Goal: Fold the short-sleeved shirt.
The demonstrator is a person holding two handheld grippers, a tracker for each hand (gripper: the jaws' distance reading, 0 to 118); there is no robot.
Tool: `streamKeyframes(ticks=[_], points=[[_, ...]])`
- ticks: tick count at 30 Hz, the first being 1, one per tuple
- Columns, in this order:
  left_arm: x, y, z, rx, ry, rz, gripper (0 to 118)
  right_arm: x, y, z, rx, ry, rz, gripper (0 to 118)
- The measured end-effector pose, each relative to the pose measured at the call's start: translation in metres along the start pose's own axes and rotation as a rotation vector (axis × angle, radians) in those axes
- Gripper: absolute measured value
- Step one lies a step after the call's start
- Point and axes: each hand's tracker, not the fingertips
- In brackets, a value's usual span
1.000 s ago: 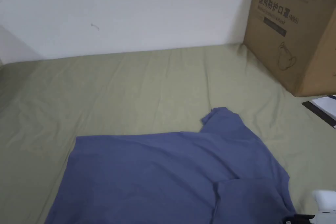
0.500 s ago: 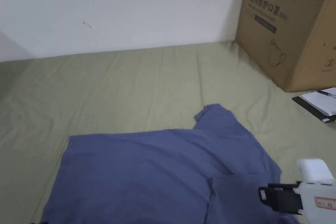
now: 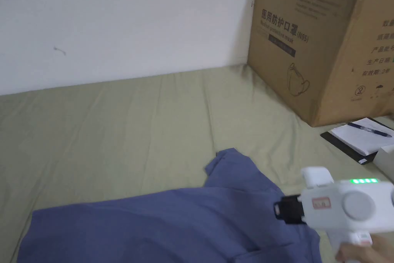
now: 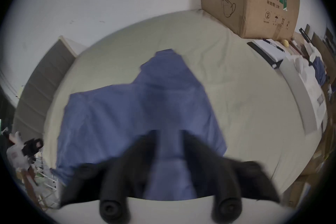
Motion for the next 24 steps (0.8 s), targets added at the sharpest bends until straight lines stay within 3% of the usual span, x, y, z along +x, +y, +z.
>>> streamKeyframes(ticks=[1,2,3,8,9,10,11,12,14,15,17,19,20,21,22,23,24], points=[[0.0,0.003,-0.002,0.001,-0.005,-0.003,0,0.005,0.017,-0.018,-0.004,-0.015,0.006,83],[0.001,0.006,-0.005,0.0,-0.004,-0.002,0,0.009,0.031,-0.035,-0.014,-0.018,0.009,103],[0.003,0.008,-0.006,-0.003,-0.002,0.0,0,0.015,0.046,-0.052,-0.018,-0.029,-0.002,108],[0.007,0.014,-0.018,-0.022,0.016,0.002,0,0.042,0.085,-0.129,-0.175,-0.083,-0.097,102],[0.007,0.014,-0.021,-0.027,0.021,-0.001,0,0.044,0.084,-0.142,-0.195,-0.115,-0.113,97],[0.007,0.015,-0.024,-0.034,0.03,0.002,0,0.044,0.083,-0.152,-0.217,-0.138,-0.112,83],[0.006,0.015,-0.028,-0.041,0.036,0.003,0,0.042,0.079,-0.16,-0.24,-0.151,-0.106,81],[0.005,0.016,-0.03,-0.05,0.041,0.002,0,0.035,0.075,-0.157,-0.203,-0.166,-0.075,80],[0.004,0.017,-0.033,-0.056,0.049,-0.001,0,0.02,0.076,-0.15,-0.193,-0.197,0.054,64],[0.003,0.019,-0.034,-0.058,0.047,-0.003,0,0.018,0.078,-0.148,-0.203,-0.179,0.093,51],[0.003,0.023,-0.038,-0.06,0.036,-0.006,0,0.016,0.082,-0.148,-0.212,-0.145,0.077,2],[0.002,0.031,-0.045,-0.067,0.02,0.01,1,0.013,0.085,-0.153,-0.234,-0.128,0.075,2],[0.002,0.037,-0.049,-0.075,0.015,0.008,10,0.012,0.085,-0.156,-0.245,-0.149,0.096,2],[0.002,0.044,-0.056,-0.091,0.008,-0.008,31,0.011,0.086,-0.158,-0.253,-0.151,0.101,2],[0.002,0.054,-0.063,-0.093,0.009,-0.023,62,0.011,0.087,-0.156,-0.252,-0.149,0.097,2],[0.001,0.067,-0.073,-0.111,0.018,-0.048,73,0.012,0.087,-0.154,-0.252,-0.146,0.097,2],[0.0,0.079,-0.085,-0.12,0.03,-0.051,73,0.015,0.088,-0.152,-0.251,-0.138,0.095,2]])
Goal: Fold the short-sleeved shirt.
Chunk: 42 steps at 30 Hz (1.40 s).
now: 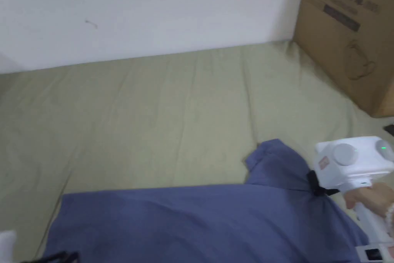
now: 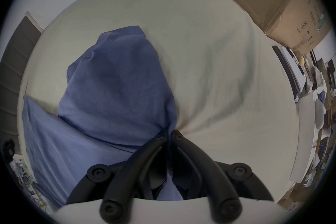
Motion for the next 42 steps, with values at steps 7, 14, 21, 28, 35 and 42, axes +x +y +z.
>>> streamKeyframes(ticks=[7,14,21,28,35,42], points=[[-0.025,0.104,-0.083,-0.127,0.031,0.053,110,0.003,-0.006,0.014,0.01,0.051,-0.062,2],[-0.036,0.128,-0.161,-0.207,0.096,0.019,110,0.002,-0.007,0.025,0.026,0.07,-0.043,2],[-0.028,0.111,-0.182,-0.218,0.168,-0.021,78,-0.005,-0.006,0.022,0.019,0.064,-0.047,2],[-0.023,0.122,-0.158,-0.185,0.147,-0.022,2,-0.006,0.006,0.051,0.075,0.101,-0.088,2],[-0.017,0.153,-0.077,-0.062,0.052,-0.01,2,-0.003,0.023,0.12,0.188,0.151,-0.088,2],[0.001,0.211,0.047,0.182,0.079,-0.085,2,0.001,0.059,0.214,0.367,0.171,-0.103,2]])
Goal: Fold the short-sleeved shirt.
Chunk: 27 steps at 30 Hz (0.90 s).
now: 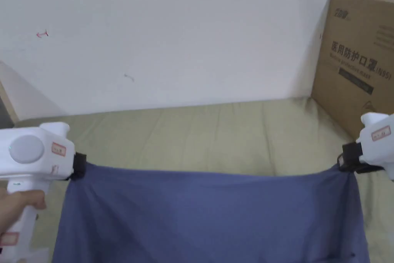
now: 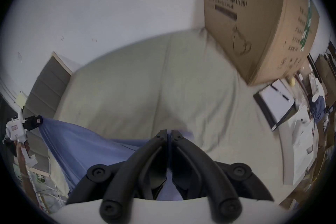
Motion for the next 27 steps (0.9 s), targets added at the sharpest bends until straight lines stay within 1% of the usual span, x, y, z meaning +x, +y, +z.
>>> streamKeyframes(ticks=[3,6,8,13,15,17,19,21,23,25,27], points=[[-0.007,0.038,0.04,0.079,0.009,0.036,2,-0.01,0.036,0.039,0.08,0.02,0.0,2],[-0.009,0.07,0.073,0.171,0.025,0.05,2,-0.021,0.071,0.071,0.146,0.042,-0.001,2],[-0.006,0.092,0.092,0.198,0.043,0.038,2,-0.029,0.098,0.087,0.167,0.051,-0.002,2],[-0.005,0.142,0.129,0.334,0.074,0.047,2,-0.05,0.159,0.132,0.268,0.077,-0.004,2],[-0.008,0.163,0.141,0.339,0.079,0.05,2,-0.057,0.179,0.151,0.305,0.101,-0.004,2],[-0.011,0.178,0.152,0.39,0.073,0.068,2,-0.062,0.197,0.168,0.351,0.126,-0.017,2],[-0.014,0.192,0.165,0.418,0.059,0.092,2,-0.066,0.216,0.185,0.367,0.121,-0.021,2],[-0.015,0.206,0.176,0.462,0.065,0.075,2,-0.071,0.234,0.203,0.404,0.091,-0.009,2],[-0.012,0.226,0.186,0.468,0.094,0.035,2,-0.075,0.248,0.221,0.433,0.091,-0.005,2],[-0.009,0.237,0.196,0.505,0.095,0.028,2,-0.079,0.257,0.236,0.463,0.101,-0.021,2],[-0.008,0.241,0.203,0.538,0.098,0.028,2,-0.083,0.26,0.246,0.483,0.087,-0.009,2]])
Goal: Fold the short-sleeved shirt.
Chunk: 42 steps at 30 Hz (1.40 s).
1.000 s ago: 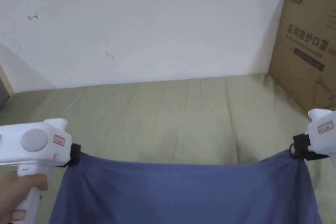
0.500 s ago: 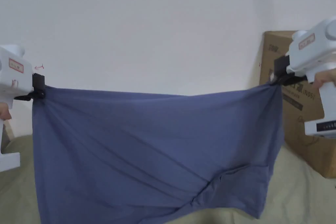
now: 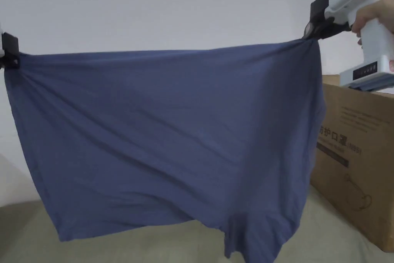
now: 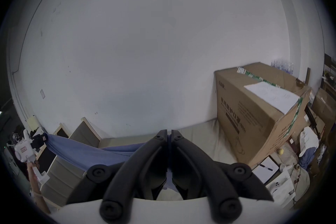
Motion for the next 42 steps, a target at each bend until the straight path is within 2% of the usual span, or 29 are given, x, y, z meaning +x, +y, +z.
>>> streamKeyframes(ticks=[6,9,14,18,22,24,25,27,29,34,42], points=[[-0.001,-0.041,-0.014,-0.053,-0.014,0.0,2,0.003,-0.03,-0.007,-0.043,-0.009,0.035,2],[-0.004,-0.091,-0.032,-0.154,-0.031,0.009,2,0.012,-0.07,-0.027,-0.125,-0.034,0.056,2],[0.0,-0.212,-0.058,-0.309,-0.064,0.025,2,0.042,-0.176,-0.073,-0.288,-0.028,0.02,2],[0.004,-0.327,-0.073,-0.495,-0.075,0.023,2,0.085,-0.284,-0.12,-0.45,-0.051,-0.061,2],[0.001,-0.425,-0.076,-0.646,-0.056,0.078,2,0.118,-0.403,-0.14,-0.578,-0.141,-0.175,2],[-0.006,-0.465,-0.066,-0.674,-0.043,0.145,2,0.133,-0.46,-0.13,-0.597,-0.13,-0.27,2],[-0.012,-0.483,-0.059,-0.689,-0.056,0.186,2,0.146,-0.485,-0.13,-0.63,-0.111,-0.293,2],[-0.026,-0.51,-0.056,-0.745,-0.031,0.193,2,0.155,-0.523,-0.112,-0.64,-0.142,-0.278,2],[-0.033,-0.523,-0.031,-0.72,-0.044,0.183,2,0.157,-0.545,-0.084,-0.665,-0.11,-0.262,2],[-0.039,-0.52,0.051,-0.659,-0.074,0.18,2,0.149,-0.556,-0.001,-0.63,-0.058,-0.171,2],[-0.053,-0.55,0.191,-0.643,-0.083,0.176,2,0.144,-0.585,0.109,-0.628,-0.077,-0.093,2]])
